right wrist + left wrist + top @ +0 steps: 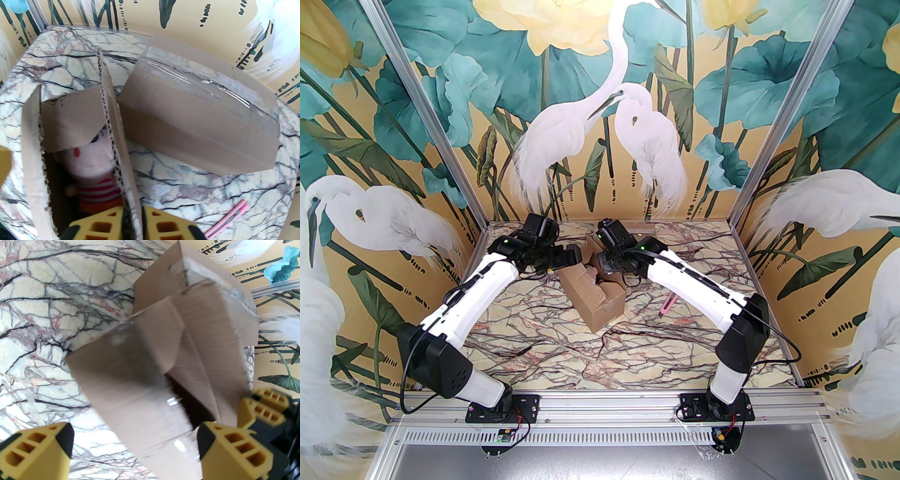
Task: Unpack the express box
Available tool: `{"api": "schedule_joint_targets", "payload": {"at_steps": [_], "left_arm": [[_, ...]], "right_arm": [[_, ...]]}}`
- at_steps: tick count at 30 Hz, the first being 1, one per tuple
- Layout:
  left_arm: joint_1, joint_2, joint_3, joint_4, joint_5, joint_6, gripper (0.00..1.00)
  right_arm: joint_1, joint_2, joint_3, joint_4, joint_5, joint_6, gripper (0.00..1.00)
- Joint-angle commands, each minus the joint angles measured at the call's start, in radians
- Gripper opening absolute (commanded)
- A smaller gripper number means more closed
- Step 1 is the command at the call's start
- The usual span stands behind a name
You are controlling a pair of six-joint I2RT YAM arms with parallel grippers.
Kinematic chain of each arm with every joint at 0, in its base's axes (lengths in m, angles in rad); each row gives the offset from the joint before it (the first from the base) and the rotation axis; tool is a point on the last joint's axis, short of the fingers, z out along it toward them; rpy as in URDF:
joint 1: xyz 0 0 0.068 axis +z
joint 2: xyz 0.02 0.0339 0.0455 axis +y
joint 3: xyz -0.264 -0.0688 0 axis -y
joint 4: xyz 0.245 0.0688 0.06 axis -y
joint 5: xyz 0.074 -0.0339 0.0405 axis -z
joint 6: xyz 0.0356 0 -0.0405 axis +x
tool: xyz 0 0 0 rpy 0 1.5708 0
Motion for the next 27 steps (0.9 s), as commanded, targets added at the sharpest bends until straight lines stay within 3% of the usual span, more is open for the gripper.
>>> {"api": "schedule_joint_targets", "payload": {"at_steps": [1,4,13,21,27], "left_arm": [[-0.043,0.061,0.068,-0.12,-0.141,-0.055,0.91],[-0.076,0.094,0.098,-0.154,-0.226,-0.05,0.91],[-0.103,0.184,0.203,-0.255,-0.299,-0.032,0.91],[-0.102,0.209,0.233,-0.275,-0.257,0.02,0.89],[-0.086,0.239,0.261,-0.296,-0.222,0.064,0.82]], "right_arm": [[-0.001,-0.045,-0.031,0.032,-0.047,0.067,0.13],[0.005,-0.057,-0.046,0.043,-0.034,0.096,0.13],[0.042,-0.079,-0.08,0.084,0.027,0.125,0.11],[0.044,-0.095,-0.107,0.11,0.038,0.148,0.11],[0.044,-0.1,-0.106,0.118,0.031,0.149,0.11]]}}
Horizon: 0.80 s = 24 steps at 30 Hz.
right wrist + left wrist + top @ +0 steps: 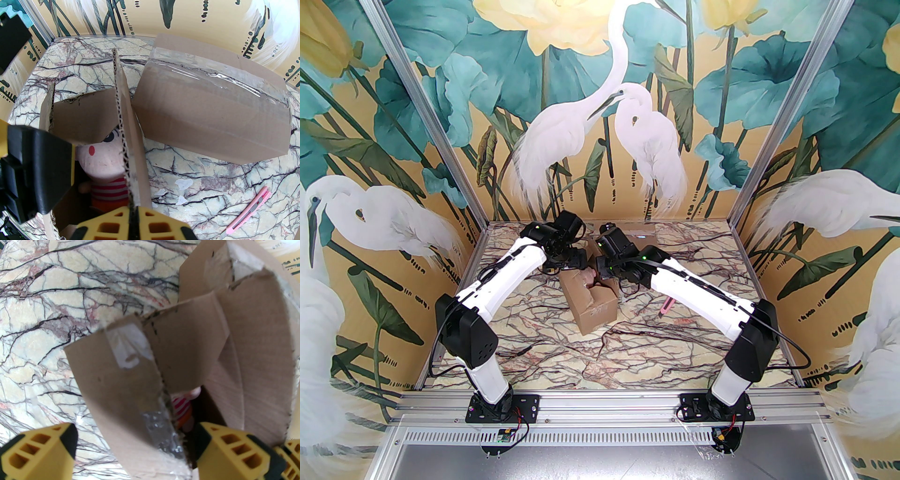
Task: Unpack the express box
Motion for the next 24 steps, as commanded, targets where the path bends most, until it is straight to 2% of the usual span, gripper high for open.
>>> {"api": "schedule_joint_targets", "payload": {"at_steps": [1,13,24], "left_arm": [[0.008,0.027,0.044,-0.038,0.033,0.041,0.8],[0.039,-0.03,0.049,-0.095,0.076,0.136,0.57],[0.085,-0.173,-0.083,-0.064,0.167,0.13,0.35]], "right_arm": [[0.004,-0.041,-0.007,0.025,0.014,0.027,0.11],[-0.011,-0.054,-0.024,0.021,0.021,0.041,0.11],[-0.041,-0.066,-0.052,0.029,0.004,0.063,0.1]]}}
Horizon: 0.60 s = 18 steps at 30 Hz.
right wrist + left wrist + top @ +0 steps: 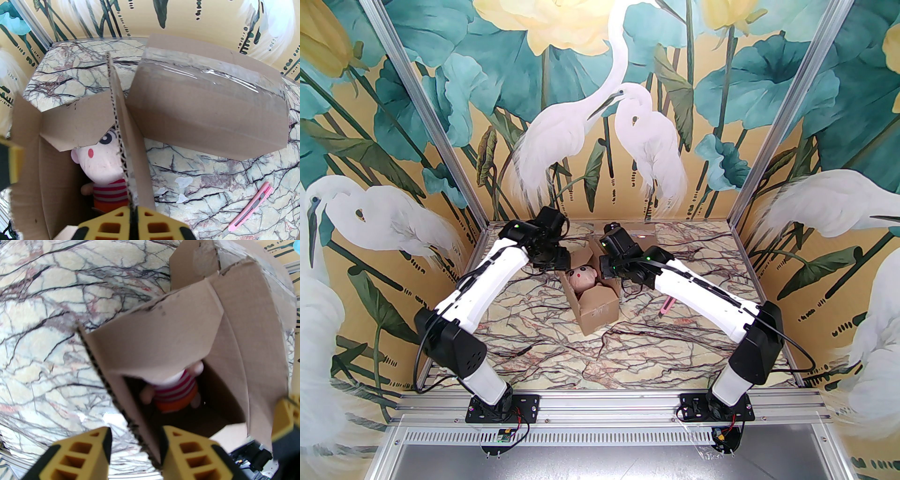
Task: Unpack the express box
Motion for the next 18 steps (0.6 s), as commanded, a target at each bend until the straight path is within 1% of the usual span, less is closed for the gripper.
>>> {"api": "schedule_joint_targets", "payload": {"at_steps": [1,4,7,9,13,15,18], "left_arm": [[0.005,-0.039,-0.045,-0.014,0.052,0.001,0.33],[0.006,-0.056,-0.085,0.002,0.074,-0.003,0.22],[0.005,-0.083,-0.123,0.045,0.1,-0.005,0.2],[0.005,-0.101,-0.139,0.089,0.129,0.011,0.12],[0.005,-0.11,-0.14,0.158,0.162,0.047,0.09],[0.005,-0.096,-0.123,0.163,0.162,0.067,0.04],[0.006,-0.079,-0.104,0.157,0.172,0.121,0.02]], "right_arm": [[-0.017,-0.039,-0.015,0.018,0.005,0.03,0.1],[-0.028,-0.053,-0.021,0.025,-0.016,0.037,0.1],[-0.045,-0.067,-0.045,0.05,-0.059,0.05,0.1],[-0.053,-0.076,-0.062,0.075,-0.098,0.058,0.1],[-0.06,-0.062,-0.059,0.079,-0.136,0.058,0.1],[-0.069,-0.057,-0.061,0.073,-0.153,0.071,0.11],[-0.092,-0.07,-0.091,0.084,-0.183,0.092,0.14]]}}
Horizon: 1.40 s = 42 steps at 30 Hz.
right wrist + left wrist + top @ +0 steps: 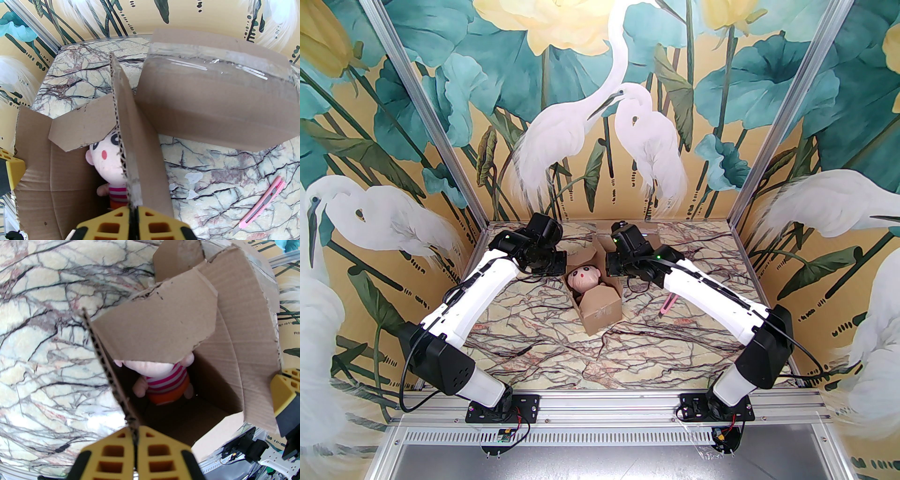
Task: Unpack the express box
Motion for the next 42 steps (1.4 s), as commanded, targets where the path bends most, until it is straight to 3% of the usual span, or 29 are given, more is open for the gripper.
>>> {"api": "schedule_joint_targets", "payload": {"at_steps": [1,9,13,16,19,22,24,37,42], "left_arm": [[-0.002,0.008,0.028,0.036,0.074,0.099,0.01],[-0.002,-0.061,-0.028,0.159,0.113,0.219,0.0],[-0.003,-0.02,-0.004,0.15,0.127,0.205,0.02],[-0.004,0.043,0.047,0.097,0.136,0.158,0.17],[-0.02,0.08,0.091,0.062,0.124,0.099,0.46],[-0.045,0.079,0.097,0.058,0.111,0.053,0.61],[-0.068,0.082,0.097,0.045,0.106,0.034,0.65],[-0.134,0.02,-0.005,-0.017,0.022,-0.021,0.63],[-0.134,0.015,-0.025,-0.016,-0.003,-0.023,0.47]], "right_arm": [[-0.034,-0.031,-0.044,0.041,-0.033,0.048,0.15],[-0.079,-0.043,-0.085,0.062,-0.113,0.06,0.29],[-0.08,-0.025,-0.076,0.074,-0.149,0.068,0.2],[-0.075,-0.026,-0.071,0.075,-0.149,0.085,0.13],[-0.074,-0.034,-0.069,0.072,-0.128,0.095,0.1],[-0.072,-0.033,-0.064,0.067,-0.119,0.102,0.08],[-0.069,-0.025,-0.057,0.064,-0.117,0.103,0.07],[-0.059,-0.009,-0.041,0.044,-0.073,0.118,0.05],[-0.059,-0.02,-0.058,0.069,-0.076,0.118,0.05]]}}
